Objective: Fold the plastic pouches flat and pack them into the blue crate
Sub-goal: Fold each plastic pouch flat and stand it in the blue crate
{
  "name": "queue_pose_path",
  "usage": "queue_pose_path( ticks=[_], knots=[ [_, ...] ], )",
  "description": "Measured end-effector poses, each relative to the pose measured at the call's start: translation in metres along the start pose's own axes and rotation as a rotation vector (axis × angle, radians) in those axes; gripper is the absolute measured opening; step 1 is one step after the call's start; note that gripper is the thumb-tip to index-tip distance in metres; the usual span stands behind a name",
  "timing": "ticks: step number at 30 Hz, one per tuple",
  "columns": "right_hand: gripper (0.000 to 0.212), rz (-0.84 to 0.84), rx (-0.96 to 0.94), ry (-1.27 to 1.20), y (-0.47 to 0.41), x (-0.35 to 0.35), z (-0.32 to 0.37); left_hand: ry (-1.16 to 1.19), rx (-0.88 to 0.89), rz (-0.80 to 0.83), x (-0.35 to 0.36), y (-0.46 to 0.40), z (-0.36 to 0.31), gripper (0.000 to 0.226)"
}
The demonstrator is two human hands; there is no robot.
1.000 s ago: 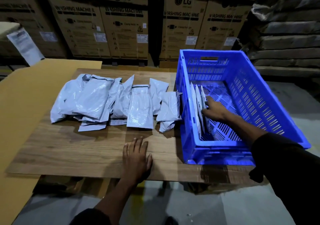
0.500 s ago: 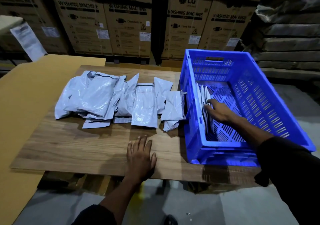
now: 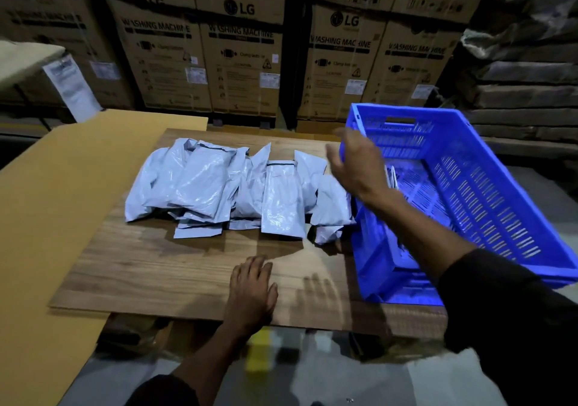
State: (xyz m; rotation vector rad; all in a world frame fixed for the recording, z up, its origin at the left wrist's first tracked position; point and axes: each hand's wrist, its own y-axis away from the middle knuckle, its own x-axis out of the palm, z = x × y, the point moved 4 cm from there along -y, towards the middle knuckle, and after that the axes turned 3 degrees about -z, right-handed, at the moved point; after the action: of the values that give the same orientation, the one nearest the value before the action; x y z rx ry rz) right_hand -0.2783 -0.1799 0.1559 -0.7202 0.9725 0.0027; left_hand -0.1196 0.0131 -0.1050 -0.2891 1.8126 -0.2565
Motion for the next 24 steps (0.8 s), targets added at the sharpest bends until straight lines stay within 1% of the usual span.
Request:
queue_pose_path(
  ticks=[1, 3, 5, 7, 8, 10, 15, 17, 21, 24],
  knots=[
    [0.041, 0.061, 0.005, -0.033, 0.006, 0.018, 0.018, -0.014, -0.028, 0.004, -0.004, 0.003, 0.009, 0.047],
    [0.046, 0.258, 0.052, -0.011, 0.029, 0.064, 0.041, -0.031, -0.060, 0.033, -0.009, 0.005, 0.025, 0.050],
    [0.056, 0.467, 0.147, 0.087, 0.058, 0.112, 0.050, -0.043, -0.069, 0.073, -0.013, 0.006, 0.042, 0.051],
    [0.071, 0.599, 0.272, 0.112, 0.083, 0.150, 0.051, -0.061, -0.070, 0.115, -0.015, 0.005, 0.059, 0.055],
    [0.077, 0.618, 0.309, 0.117, 0.090, 0.162, 0.050, -0.070, -0.071, 0.129, -0.016, 0.004, 0.066, 0.057],
    [0.083, 0.598, 0.322, 0.142, 0.097, 0.182, 0.051, -0.094, -0.078, 0.144, -0.019, 0.001, 0.080, 0.059],
    [0.077, 0.549, 0.361, 0.149, 0.110, 0.195, 0.047, -0.100, -0.040, 0.096, -0.026, 0.001, 0.083, 0.060],
    [0.075, 0.524, 0.338, 0.171, 0.120, 0.187, 0.048, -0.077, -0.021, 0.074, -0.027, 0.005, 0.083, 0.060],
    [0.060, 0.505, 0.221, 0.222, 0.157, 0.164, 0.044, -0.056, -0.011, 0.102, -0.027, 0.011, 0.086, 0.062],
    [0.068, 0.480, 0.203, 0.285, 0.175, 0.154, 0.035, -0.033, -0.027, 0.147, -0.027, 0.015, 0.085, 0.062]
  ],
)
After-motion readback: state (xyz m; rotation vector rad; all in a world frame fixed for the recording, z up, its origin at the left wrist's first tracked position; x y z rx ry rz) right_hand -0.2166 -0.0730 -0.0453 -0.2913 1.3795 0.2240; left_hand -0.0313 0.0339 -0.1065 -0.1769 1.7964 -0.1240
